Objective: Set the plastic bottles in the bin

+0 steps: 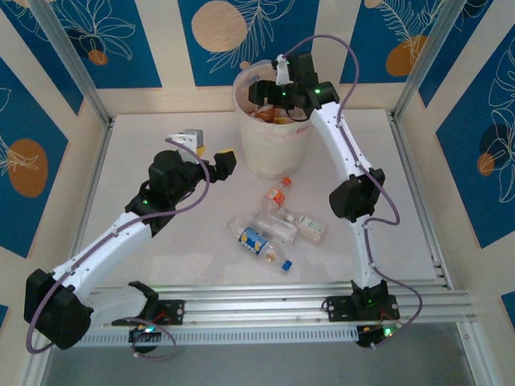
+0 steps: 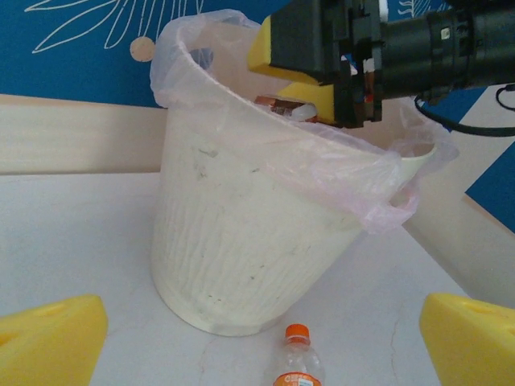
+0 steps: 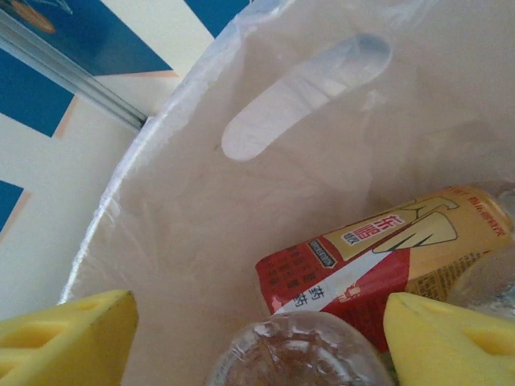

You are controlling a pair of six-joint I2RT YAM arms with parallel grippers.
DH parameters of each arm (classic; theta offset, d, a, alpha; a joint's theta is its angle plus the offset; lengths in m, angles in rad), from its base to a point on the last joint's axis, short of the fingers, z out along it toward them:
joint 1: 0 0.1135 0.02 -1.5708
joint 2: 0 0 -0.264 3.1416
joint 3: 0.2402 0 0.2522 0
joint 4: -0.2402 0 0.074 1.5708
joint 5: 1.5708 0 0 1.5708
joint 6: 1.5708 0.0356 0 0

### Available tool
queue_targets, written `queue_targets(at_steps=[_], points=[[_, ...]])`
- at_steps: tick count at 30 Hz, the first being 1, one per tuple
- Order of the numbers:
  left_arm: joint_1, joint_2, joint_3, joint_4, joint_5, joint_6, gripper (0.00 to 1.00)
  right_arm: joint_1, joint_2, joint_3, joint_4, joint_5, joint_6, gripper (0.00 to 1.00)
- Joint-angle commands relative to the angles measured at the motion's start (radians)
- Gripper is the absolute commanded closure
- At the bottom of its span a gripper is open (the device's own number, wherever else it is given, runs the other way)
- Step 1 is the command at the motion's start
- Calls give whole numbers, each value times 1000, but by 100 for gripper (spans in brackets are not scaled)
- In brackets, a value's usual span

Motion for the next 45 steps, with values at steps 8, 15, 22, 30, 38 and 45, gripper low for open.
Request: queue_targets(at_steps=[8, 15, 22, 30, 38, 45], points=[[-3, 29, 37, -99, -24, -25, 1, -32, -58, 53, -44, 58, -47, 15], [-4, 59, 65, -260, -45, -146, 0, -35, -142, 46, -71, 119, -104, 11], [-6, 61, 41, -362, -56, -274, 1, -18, -265, -27, -125, 171, -129, 9], [-6, 85, 30, -484, -104, -355, 1, 127, -623, -521, -61, 370, -164, 4], [-7, 25, -30, -617, -72, -407, 1, 278, -944, -975, -57, 424, -83, 10], [-7, -37, -85, -683, -206, -456, 0, 511, -1010, -1211, -150, 536, 16, 18]])
